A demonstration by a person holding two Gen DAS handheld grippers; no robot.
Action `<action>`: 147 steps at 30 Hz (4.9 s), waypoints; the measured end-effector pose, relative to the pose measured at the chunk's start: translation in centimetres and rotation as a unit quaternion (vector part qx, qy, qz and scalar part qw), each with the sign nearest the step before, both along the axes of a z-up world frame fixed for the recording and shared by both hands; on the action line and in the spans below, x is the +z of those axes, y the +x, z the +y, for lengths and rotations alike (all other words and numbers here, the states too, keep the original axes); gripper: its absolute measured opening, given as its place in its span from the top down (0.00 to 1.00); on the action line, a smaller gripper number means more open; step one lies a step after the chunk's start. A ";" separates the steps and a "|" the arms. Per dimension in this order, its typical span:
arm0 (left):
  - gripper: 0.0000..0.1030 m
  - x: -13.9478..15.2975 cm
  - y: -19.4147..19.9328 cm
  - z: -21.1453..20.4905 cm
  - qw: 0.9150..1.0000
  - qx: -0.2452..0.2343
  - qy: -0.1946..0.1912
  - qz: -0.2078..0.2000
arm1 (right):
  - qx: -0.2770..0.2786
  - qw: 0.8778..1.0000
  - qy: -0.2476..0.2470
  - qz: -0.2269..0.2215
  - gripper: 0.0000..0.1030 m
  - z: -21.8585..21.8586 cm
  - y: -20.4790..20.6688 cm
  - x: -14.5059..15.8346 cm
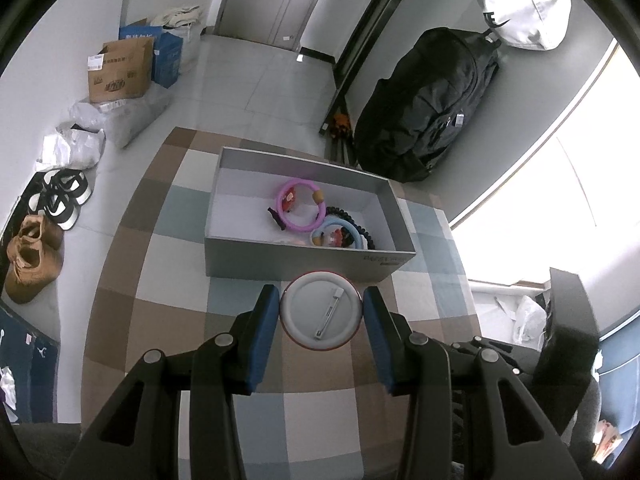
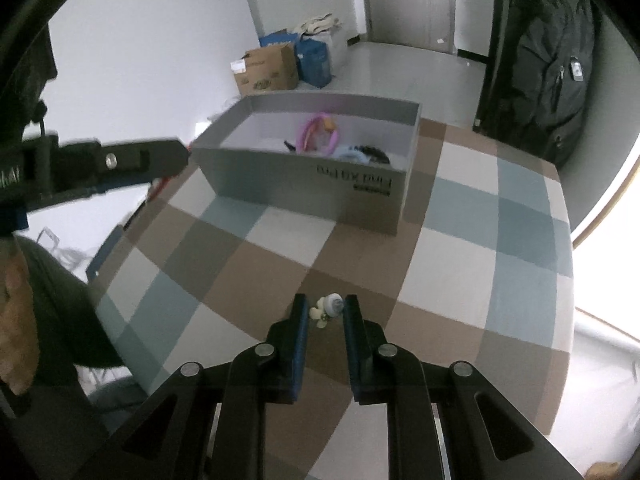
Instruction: Organize jewelry
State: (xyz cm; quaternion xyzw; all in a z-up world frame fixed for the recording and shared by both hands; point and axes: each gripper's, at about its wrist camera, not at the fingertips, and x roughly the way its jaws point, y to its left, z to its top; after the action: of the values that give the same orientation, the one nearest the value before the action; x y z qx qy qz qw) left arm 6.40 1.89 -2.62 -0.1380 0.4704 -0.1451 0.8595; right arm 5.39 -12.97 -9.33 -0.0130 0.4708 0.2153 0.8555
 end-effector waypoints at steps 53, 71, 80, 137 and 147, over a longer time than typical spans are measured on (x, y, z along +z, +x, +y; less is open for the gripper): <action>0.64 -1.8 9.0 -0.4 0.999 0.008 -0.031 0.026 | -0.065 0.986 0.150 0.023 0.84 -1.8 12.1 2.1; 0.41 -2.4 9.3 -0.5 0.999 0.016 -0.025 0.041 | -0.094 0.979 0.177 0.027 0.67 -3.2 12.5 1.9; 0.37 -1.7 8.7 -0.1 0.999 0.031 -0.004 0.023 | -0.119 0.977 0.177 0.007 0.35 -4.4 11.9 2.6; 0.10 3.5 -3.7 -0.4 0.969 0.084 0.119 -0.200 | -0.102 0.968 0.114 -0.200 0.00 -4.8 -1.8 7.6; 0.10 3.4 -3.7 -0.5 0.969 0.083 0.117 -0.200 | -0.103 0.968 0.116 -0.196 0.00 -5.1 -1.6 7.4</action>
State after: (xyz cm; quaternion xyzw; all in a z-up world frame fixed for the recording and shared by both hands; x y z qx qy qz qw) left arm 2.71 1.36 0.82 -0.0435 0.2896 -0.0420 0.9552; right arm 3.81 -18.04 -1.88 0.0924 0.2650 0.1727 0.9441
